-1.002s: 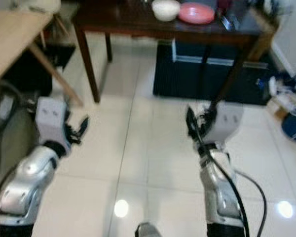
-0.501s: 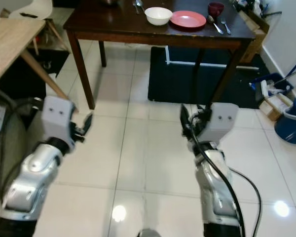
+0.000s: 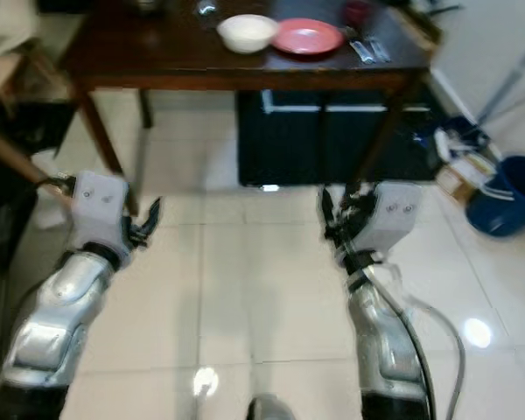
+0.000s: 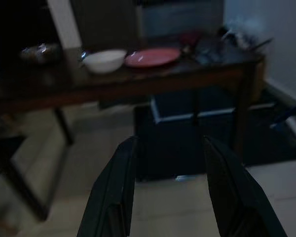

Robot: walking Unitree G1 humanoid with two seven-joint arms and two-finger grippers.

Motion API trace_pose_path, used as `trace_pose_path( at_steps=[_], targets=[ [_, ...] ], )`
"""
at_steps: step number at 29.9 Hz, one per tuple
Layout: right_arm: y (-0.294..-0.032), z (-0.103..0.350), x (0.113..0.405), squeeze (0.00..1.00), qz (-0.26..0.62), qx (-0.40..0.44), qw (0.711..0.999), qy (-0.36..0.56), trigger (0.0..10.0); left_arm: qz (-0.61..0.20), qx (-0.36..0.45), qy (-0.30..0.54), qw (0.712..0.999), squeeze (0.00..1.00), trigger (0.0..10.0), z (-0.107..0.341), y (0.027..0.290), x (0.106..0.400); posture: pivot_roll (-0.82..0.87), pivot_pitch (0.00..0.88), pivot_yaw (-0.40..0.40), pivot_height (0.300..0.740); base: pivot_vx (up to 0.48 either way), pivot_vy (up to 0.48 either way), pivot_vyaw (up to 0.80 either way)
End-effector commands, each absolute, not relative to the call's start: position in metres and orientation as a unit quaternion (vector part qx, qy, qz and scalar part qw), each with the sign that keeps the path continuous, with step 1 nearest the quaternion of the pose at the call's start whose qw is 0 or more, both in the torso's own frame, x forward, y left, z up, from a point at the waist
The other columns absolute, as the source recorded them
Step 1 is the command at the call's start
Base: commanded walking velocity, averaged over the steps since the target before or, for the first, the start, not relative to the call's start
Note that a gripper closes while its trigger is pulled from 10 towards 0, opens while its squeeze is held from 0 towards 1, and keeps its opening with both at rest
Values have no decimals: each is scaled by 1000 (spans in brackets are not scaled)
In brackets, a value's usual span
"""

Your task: Setting the table

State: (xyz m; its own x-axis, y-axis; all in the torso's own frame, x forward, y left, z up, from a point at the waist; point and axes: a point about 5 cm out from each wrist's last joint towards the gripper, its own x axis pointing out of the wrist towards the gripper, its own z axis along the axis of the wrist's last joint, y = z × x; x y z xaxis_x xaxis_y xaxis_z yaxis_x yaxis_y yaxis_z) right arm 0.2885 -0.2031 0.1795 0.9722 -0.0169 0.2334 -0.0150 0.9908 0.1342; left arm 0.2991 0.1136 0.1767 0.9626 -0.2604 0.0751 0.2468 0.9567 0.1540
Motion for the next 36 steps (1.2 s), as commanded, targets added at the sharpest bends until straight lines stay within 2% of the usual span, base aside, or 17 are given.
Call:
trace_pose_path(
  at_steps=[1,12,22,28,36],
  targets=[
    [-198,174,288,0,4,74,991,-108,10000,-116,78,-33,990,0,10000,169,121,298,-132,65,59,740,480,0,0],
    [-191,180,291,0,38,72,990,-116,10000,-89,81,-27,992,0,10000,167,124,300,-140,65,66,740,480,0,0],
    [-156,184,299,0,142,86,980,-113,10000,34,72,-24,997,0,10000,164,153,294,-110,64,41,740,480,0,0],
    [-144,186,303,0,175,91,974,-110,10000,72,75,-16,994,0,10000,159,157,289,-97,61,30,740,480,0,0],
    [-150,184,301,0,167,91,976,-108,10000,67,74,-20,995,0,10000,160,150,292,-108,50,35,740,480,0,0]
  ],
)
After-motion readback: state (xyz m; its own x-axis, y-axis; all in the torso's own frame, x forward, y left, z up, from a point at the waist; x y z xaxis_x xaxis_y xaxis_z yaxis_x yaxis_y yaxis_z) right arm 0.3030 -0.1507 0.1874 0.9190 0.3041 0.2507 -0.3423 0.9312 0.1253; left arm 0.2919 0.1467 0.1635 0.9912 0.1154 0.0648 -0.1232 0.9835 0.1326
